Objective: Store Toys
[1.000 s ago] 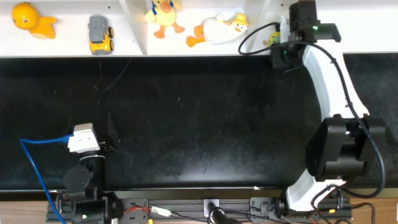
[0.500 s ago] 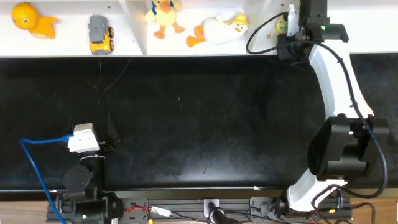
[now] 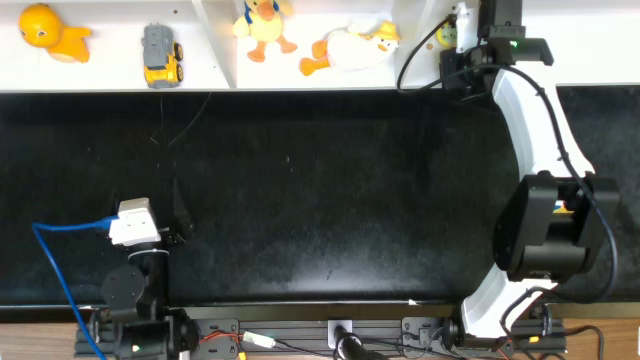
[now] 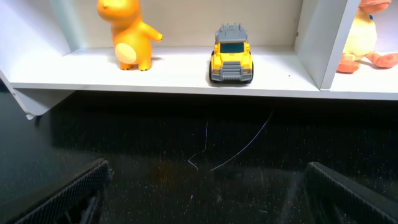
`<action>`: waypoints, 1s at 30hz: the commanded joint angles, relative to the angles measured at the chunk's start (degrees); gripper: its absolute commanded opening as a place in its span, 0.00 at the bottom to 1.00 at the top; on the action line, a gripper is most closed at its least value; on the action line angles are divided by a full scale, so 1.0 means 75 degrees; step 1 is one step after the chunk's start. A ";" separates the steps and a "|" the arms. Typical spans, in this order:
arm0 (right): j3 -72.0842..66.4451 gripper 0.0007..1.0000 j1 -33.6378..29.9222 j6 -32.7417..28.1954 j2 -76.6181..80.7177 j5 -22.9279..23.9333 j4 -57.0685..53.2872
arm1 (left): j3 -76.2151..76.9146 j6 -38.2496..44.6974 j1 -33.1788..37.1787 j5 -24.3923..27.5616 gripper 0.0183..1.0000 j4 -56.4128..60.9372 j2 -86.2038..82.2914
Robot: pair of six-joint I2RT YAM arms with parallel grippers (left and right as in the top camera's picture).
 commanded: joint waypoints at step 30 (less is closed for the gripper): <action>0.0195 1.00 -0.0038 0.3185 -0.2194 0.0568 -0.3226 | -0.0035 0.0143 0.0023 0.0023 1.00 0.0017 -0.0076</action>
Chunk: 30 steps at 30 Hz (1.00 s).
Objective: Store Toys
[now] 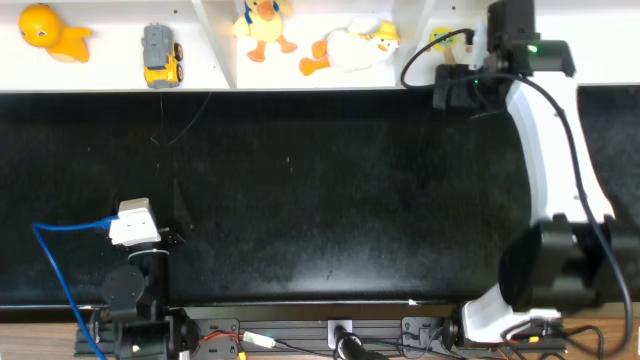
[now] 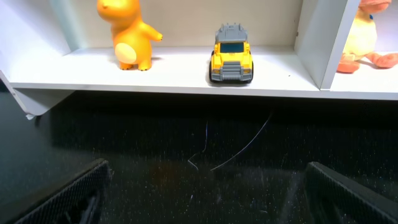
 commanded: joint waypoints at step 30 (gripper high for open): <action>-0.1078 1.00 -0.5409 0.3427 -0.2186 -0.0073 -0.1941 | -0.0035 0.0143 0.0023 0.0023 1.00 0.0017 -0.0076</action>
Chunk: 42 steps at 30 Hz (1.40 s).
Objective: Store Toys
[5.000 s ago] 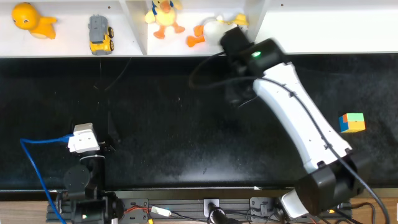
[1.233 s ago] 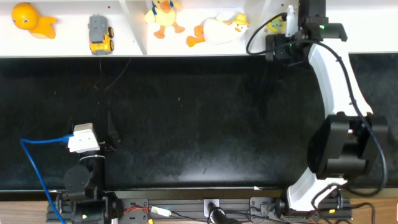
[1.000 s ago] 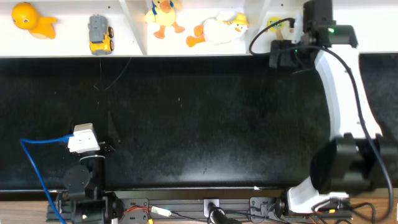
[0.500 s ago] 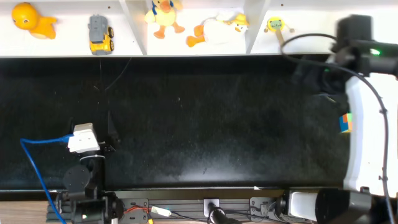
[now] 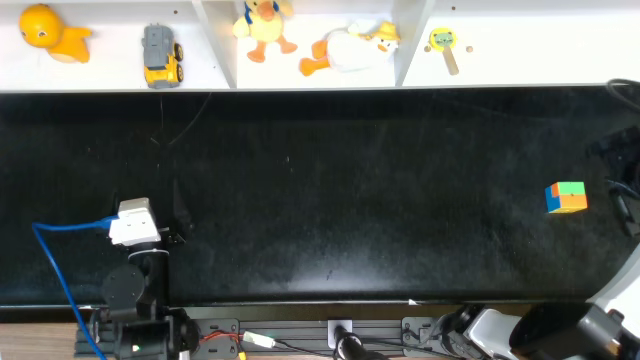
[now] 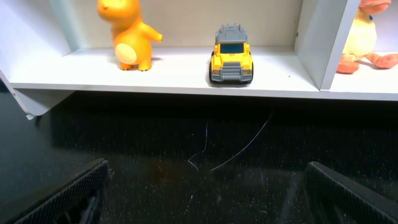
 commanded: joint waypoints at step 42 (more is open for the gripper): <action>-0.4071 1.00 -0.0087 0.1259 0.0490 0.1093 0.5330 | -0.0035 0.0143 0.0023 0.0020 1.00 0.0017 -0.0076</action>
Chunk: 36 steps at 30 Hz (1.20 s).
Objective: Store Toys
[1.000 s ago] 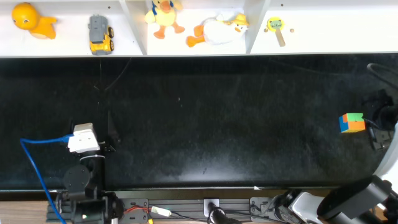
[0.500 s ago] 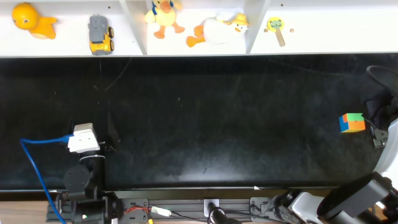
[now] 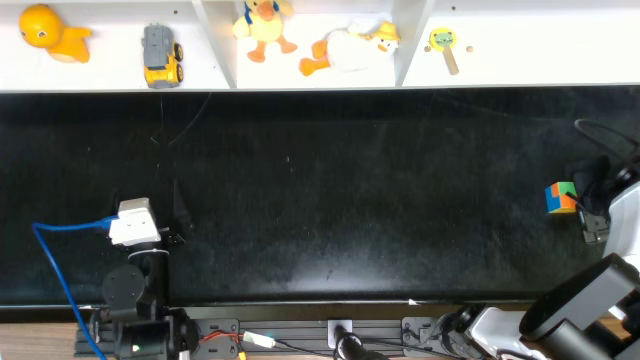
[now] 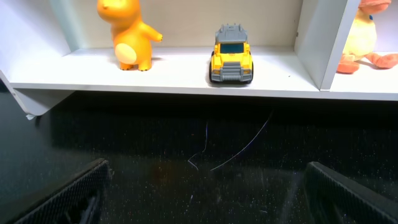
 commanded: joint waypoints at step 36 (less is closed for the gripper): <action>-0.0982 0.69 0.0734 -0.0131 0.0731 0.0207 0.1716 | -0.0035 0.0143 0.0023 0.0020 1.00 0.0017 -0.0076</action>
